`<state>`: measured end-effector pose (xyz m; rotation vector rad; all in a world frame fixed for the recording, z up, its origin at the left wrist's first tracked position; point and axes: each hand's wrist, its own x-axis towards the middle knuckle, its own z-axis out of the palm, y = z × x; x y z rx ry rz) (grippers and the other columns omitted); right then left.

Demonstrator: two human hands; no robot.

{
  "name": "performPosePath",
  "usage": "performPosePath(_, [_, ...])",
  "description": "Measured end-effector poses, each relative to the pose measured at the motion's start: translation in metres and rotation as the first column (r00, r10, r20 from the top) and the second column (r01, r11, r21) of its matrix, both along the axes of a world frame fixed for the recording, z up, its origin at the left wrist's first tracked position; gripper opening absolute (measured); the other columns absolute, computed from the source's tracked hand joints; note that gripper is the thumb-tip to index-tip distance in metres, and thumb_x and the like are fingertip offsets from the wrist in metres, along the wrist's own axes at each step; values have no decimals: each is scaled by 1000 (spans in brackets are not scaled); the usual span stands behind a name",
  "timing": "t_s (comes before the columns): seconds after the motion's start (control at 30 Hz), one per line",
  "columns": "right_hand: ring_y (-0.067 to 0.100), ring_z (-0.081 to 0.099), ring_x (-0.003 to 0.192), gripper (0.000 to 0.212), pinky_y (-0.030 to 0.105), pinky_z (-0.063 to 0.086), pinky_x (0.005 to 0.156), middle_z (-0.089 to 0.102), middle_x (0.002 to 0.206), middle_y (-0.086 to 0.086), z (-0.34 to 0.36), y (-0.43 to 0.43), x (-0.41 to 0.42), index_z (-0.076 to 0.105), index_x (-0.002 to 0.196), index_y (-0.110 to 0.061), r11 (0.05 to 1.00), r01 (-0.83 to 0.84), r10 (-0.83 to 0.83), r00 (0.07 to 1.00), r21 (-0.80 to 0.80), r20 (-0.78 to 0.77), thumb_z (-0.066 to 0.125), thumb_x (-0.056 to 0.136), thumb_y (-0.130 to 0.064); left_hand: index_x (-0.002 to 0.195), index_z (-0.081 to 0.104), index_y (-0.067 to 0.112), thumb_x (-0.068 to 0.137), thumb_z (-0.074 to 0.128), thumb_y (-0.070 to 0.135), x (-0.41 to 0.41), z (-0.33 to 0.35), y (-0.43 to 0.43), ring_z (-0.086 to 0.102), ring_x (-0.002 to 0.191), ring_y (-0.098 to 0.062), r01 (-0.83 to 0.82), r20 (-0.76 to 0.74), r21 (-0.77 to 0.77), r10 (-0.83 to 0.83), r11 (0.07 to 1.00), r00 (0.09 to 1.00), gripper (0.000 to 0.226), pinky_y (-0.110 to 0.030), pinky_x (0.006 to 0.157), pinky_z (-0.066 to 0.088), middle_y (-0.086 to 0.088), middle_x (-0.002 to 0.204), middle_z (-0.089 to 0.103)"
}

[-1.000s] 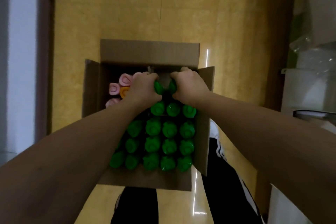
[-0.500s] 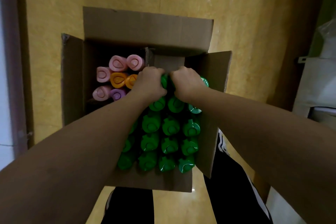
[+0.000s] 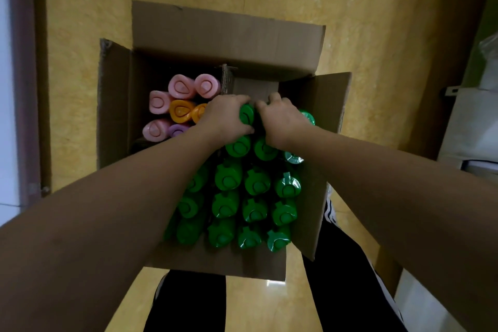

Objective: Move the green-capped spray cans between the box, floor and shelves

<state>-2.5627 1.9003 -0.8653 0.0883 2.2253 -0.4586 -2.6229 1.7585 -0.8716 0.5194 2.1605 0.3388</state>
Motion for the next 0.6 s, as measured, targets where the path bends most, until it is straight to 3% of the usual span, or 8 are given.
performPosePath(0.17, [42,33,138,90,51,41,110,29,152,22,40,4,-1,26,157,-22,998,-20,20,1000,63,-1,76,82,-17,155,35,20,83,79,41,-15,39,-21,47,136,-27,42,-27,-8,-42,999,999,87,-41,108,43,-7,153,46])
performPosePath(0.3, [41,38,133,85,49,43,108,35,148,21,120,2,-31,26,157,-24,993,18,-5,993,115,-115,69,84,-13,153,37,17,84,76,46,-57,116,-26,40,140,-31,69,-156,-25,-72,997,985,84,-41,111,38,-12,153,44])
performPosePath(0.47, [41,37,135,79,48,44,106,34,152,20,272,-17,-89,29,156,-25,980,78,-12,942,184,-335,68,88,-18,156,30,19,83,72,57,-122,264,-34,28,147,-33,58,-375,-17,-60,998,925,93,-47,116,34,-16,159,33])
performPosePath(0.6, [39,39,134,78,49,45,104,35,151,19,413,-45,-114,31,154,-25,967,160,-31,845,198,-535,71,88,-23,158,25,23,87,67,59,-146,414,-48,21,150,-31,53,-534,45,-21,998,846,90,-49,116,33,-10,163,27])
